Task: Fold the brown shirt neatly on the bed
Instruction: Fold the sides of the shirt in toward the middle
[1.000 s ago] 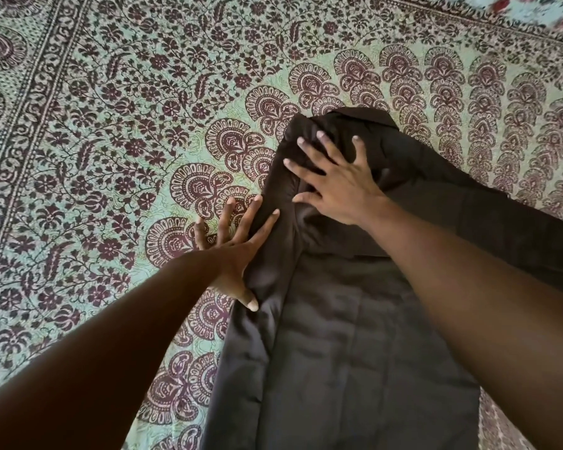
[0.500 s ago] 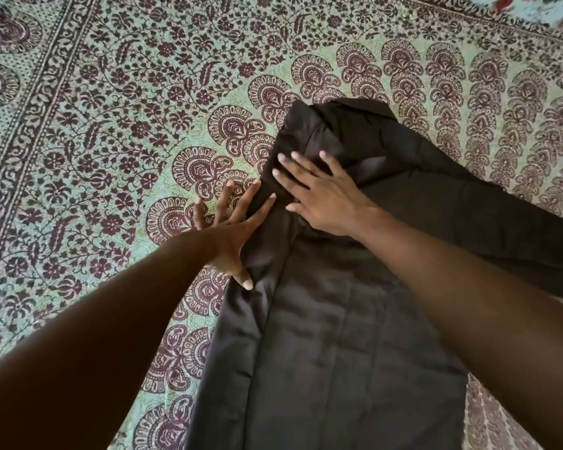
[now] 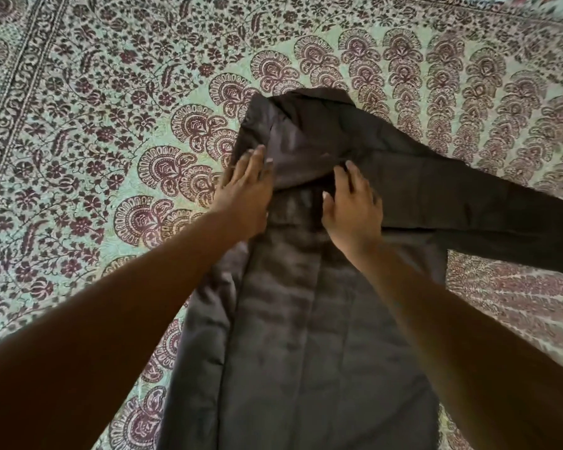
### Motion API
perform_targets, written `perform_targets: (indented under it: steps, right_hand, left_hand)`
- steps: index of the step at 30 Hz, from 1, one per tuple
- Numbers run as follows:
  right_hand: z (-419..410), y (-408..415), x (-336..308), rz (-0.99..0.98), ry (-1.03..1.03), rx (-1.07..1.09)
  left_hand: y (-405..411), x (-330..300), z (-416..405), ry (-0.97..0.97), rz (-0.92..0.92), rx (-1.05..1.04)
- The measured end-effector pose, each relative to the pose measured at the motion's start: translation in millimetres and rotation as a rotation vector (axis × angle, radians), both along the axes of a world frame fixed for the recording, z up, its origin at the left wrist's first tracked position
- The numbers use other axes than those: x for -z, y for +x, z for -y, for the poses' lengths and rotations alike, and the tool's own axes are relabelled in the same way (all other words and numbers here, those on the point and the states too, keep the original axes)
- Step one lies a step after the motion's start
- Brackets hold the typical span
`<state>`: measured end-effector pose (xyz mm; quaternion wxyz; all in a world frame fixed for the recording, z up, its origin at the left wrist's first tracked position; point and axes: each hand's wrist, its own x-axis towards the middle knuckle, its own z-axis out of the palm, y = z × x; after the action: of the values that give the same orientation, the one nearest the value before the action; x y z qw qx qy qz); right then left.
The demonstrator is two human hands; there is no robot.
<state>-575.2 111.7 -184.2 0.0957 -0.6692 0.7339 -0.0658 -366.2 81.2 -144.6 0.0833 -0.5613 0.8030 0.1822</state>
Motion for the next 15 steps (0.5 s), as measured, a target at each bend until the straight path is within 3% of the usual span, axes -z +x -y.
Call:
perform_targets:
  steps: [3,6,9,12,15]
  right_hand:
    - [4.4,-21.0,1.3,-0.034,0.084,-0.044]
    - [-0.7,-42.0,3.6,-0.113,0.097,-0.07]
    - [-8.1,-62.5,2.5,-0.059,0.074,0.026]
    - [-11.8,-91.1,-5.7,-0.042,0.019,0.284]
    - [-19.3,-123.3,-15.6,0.025,0.055,0.701]
  left_hand:
    - [-18.1,9.3,11.1,0.207,-0.197,-0.101]
    - [-28.5,17.9,10.4,0.236,-0.194,-0.219]
    - [-33.9,19.9,7.9,0.218,-0.179,-0.253]
    - [-39.5,20.6,9.0,0.209,-0.157,-0.26]
    - [-42.8,23.3,6.9,0.191,-0.14,-0.267]
